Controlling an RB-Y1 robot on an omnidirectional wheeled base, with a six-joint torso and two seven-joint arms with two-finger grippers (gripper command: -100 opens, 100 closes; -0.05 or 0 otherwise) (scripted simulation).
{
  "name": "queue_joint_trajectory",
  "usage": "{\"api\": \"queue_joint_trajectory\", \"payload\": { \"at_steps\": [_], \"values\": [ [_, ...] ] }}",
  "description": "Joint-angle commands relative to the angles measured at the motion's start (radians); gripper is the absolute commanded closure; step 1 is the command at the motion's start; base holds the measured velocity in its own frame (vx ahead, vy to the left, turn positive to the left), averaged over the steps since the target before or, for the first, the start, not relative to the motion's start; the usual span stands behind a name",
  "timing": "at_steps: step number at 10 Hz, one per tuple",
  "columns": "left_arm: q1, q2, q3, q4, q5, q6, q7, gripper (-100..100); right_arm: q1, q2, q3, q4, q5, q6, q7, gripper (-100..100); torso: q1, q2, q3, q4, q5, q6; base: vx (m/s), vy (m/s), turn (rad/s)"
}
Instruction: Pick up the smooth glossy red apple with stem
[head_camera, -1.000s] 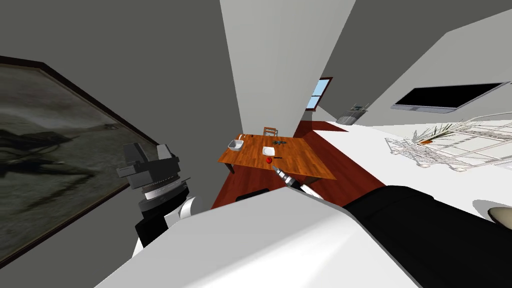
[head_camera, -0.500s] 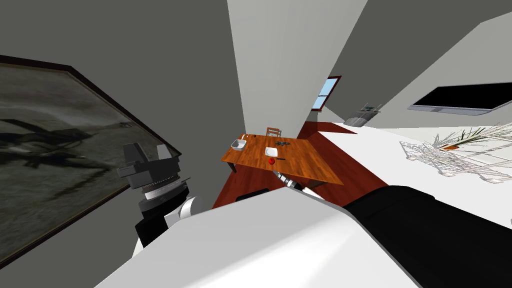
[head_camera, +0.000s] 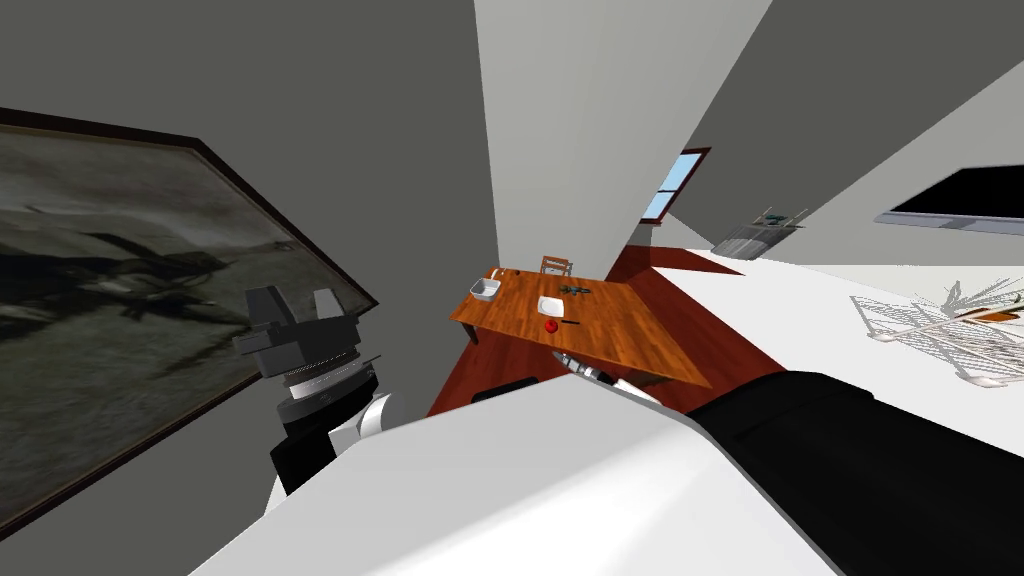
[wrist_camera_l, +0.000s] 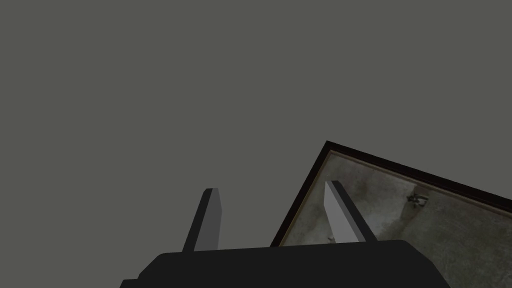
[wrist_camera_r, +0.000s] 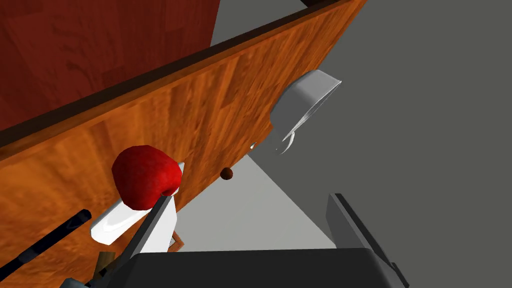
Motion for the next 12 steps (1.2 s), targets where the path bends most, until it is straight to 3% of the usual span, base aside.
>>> {"api": "queue_joint_trajectory", "payload": {
  "at_steps": [1,3,5,6,7,9,11,12],
  "values": [
    [0.000,0.000,0.000,0.000,0.000,0.000,0.000,0,0.001,-0.019,0.014,0.034,0.007,0.008,0.001,-100,0.000,0.000,0.000,0.000,0.000,0.000,0.048,0.026,0.143],
    [0.000,0.000,0.000,0.000,0.000,0.000,0.000,0,-0.022,-0.082,0.074,0.163,0.035,0.017,0.009,-100,0.000,-0.002,-0.001,0.000,0.000,0.000,0.086,0.045,0.303],
    [0.000,0.000,0.000,0.000,0.000,0.000,0.000,0,-0.022,-0.089,0.074,0.167,0.035,0.017,0.009,-100,0.001,-0.003,-0.002,-0.001,0.000,0.001,0.059,0.027,0.024],
    [0.000,0.000,0.000,0.000,0.000,0.000,0.000,0,-0.033,-0.123,0.104,0.213,0.050,0.022,0.013,-100,0.000,0.000,0.000,0.000,0.000,0.001,0.053,0.037,0.246],
    [0.000,0.000,0.000,0.000,0.000,0.000,0.000,0,-0.033,-0.123,0.104,0.229,0.050,0.022,0.013,-100,0.000,-0.001,0.000,0.000,0.000,0.000,0.062,0.032,0.133],
    [0.000,0.000,0.000,0.000,0.000,0.000,0.000,0,-0.057,-0.188,0.164,0.325,0.077,0.032,0.022,-100,0.001,-0.003,-0.002,-0.001,0.000,0.000,0.122,0.052,0.279],
    [0.000,0.000,0.000,0.000,0.000,0.000,0.000,0,-0.057,-0.188,0.164,0.339,0.077,0.032,0.022,-100,0.002,-0.005,-0.003,-0.001,0.001,0.001,0.076,0.034,0.042],
    [0.000,0.000,0.000,0.000,0.000,0.000,0.000,0,-0.068,-0.219,0.192,0.382,0.090,0.037,0.026,-100,0.001,-0.001,-0.001,0.000,0.000,0.001,0.066,0.044,0.209]
  ]
}}
